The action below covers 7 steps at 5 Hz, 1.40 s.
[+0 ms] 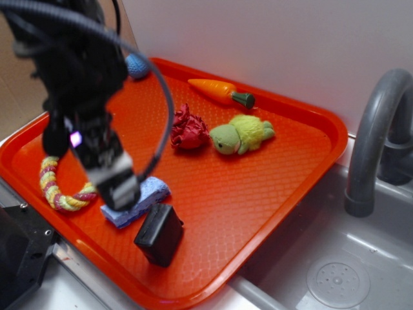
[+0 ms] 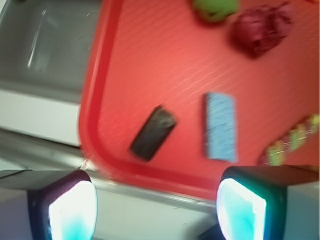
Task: Grab the black box.
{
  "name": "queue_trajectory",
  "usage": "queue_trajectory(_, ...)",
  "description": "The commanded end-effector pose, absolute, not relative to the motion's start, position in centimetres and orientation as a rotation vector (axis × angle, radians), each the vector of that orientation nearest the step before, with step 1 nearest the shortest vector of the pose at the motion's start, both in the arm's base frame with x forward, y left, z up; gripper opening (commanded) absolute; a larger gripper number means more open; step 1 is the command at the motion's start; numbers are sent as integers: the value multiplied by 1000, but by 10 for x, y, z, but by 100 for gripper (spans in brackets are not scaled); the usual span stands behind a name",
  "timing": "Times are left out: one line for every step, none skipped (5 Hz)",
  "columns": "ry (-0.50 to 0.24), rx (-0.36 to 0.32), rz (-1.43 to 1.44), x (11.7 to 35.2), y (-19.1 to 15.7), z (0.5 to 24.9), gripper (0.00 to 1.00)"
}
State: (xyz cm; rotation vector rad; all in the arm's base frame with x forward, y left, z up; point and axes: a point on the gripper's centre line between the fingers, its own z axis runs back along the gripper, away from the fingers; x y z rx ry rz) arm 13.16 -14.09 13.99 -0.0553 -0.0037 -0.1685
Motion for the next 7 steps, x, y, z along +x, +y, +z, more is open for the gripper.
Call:
queue_trajectory(-55,-22,127,159,-136,117,100)
queue_trajectory(-54,-25,353,159,-127,111,100)
queue_trajectory(-56,-42,388,153,-125,103,100)
queue_trajectory(-51,-76,344,144,-128,96,100)
queue_trajectory(-66,-95,349,141,-130,90,100)
queue_trajectory(-27,-84,373,140,-144,63,100)
queue_trajectory(-28,-59,359,142,-161,47,100)
